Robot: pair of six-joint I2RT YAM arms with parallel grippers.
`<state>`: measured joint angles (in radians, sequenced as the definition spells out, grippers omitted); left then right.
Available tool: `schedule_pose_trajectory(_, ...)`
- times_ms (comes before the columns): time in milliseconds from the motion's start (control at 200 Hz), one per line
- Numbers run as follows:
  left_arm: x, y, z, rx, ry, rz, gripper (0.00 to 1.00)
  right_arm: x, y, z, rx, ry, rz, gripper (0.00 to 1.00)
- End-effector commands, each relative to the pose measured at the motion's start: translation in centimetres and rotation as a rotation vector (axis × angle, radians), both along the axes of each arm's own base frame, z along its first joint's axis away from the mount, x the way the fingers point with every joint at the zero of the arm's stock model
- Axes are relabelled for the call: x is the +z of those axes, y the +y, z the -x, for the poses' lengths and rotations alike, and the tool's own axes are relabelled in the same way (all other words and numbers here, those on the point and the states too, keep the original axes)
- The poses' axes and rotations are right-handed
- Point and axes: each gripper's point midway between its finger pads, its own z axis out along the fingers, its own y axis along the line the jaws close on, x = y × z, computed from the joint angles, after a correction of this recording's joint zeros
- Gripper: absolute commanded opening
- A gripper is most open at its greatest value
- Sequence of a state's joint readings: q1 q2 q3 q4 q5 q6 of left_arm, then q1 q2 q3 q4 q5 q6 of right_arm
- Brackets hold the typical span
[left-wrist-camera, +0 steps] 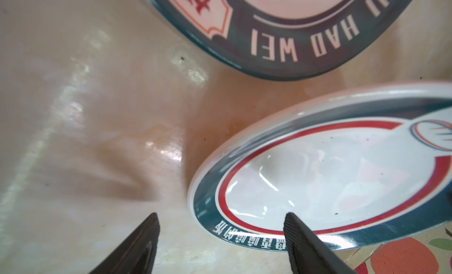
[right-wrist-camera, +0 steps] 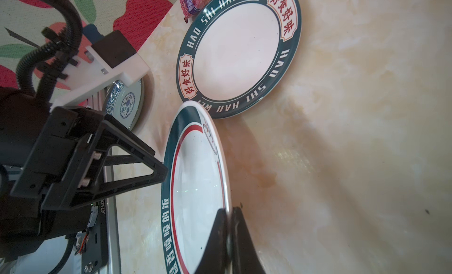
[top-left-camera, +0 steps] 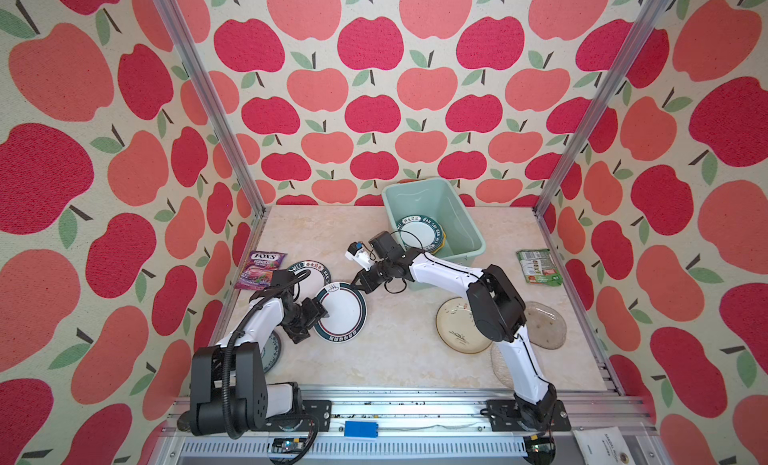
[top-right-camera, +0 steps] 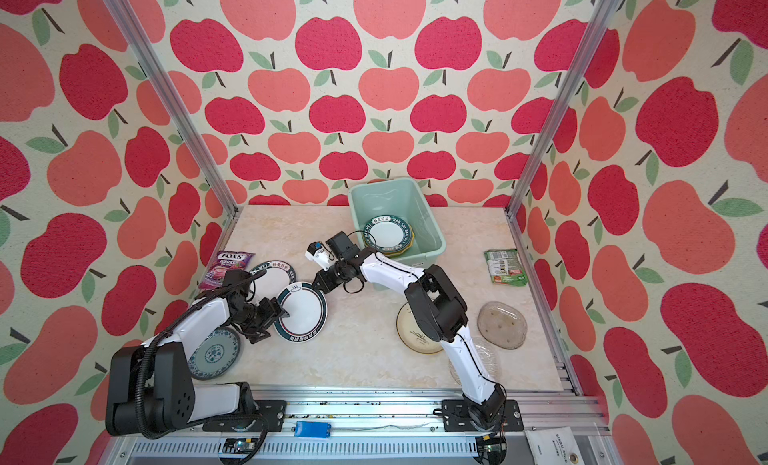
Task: Place the plates into the plastic bin on the countertop
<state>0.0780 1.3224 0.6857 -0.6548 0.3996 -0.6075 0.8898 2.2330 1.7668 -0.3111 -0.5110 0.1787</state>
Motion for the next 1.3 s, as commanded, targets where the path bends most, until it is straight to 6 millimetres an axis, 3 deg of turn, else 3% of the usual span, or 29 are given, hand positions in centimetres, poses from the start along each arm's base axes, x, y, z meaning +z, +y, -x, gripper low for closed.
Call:
schedule_pose_trajectory(0,-0.5,0.1,0.0,-0.021,-0.027,-0.020,0.80,0.6,0.4,0.5,0.007,0.036,-0.028,0.04)
schedule_pose_trajectory(275,-1.3,-0.1,0.8,-0.020,-0.050,-0.013,0.70,-0.3,0.5,1.0,0.017,0.087,-0.021,0.04)
schedule_pose_trajectory(955,0.5,0.5,0.7,-0.004,-0.179,-0.009,0.46,-3.4,0.9,1.9,0.022,0.175,0.044,0.11)
schedule_pose_trajectory(1126,0.0,1.5,1.0,0.019,-0.126,-0.061,0.47,-3.9,0.8,1.8,0.018,0.180,0.054,0.11)
schedule_pose_trajectory(1296,-1.2,3.3,1.6,0.068,-0.043,-0.139,0.54,-4.0,0.8,1.6,0.013,0.181,0.055,0.11)
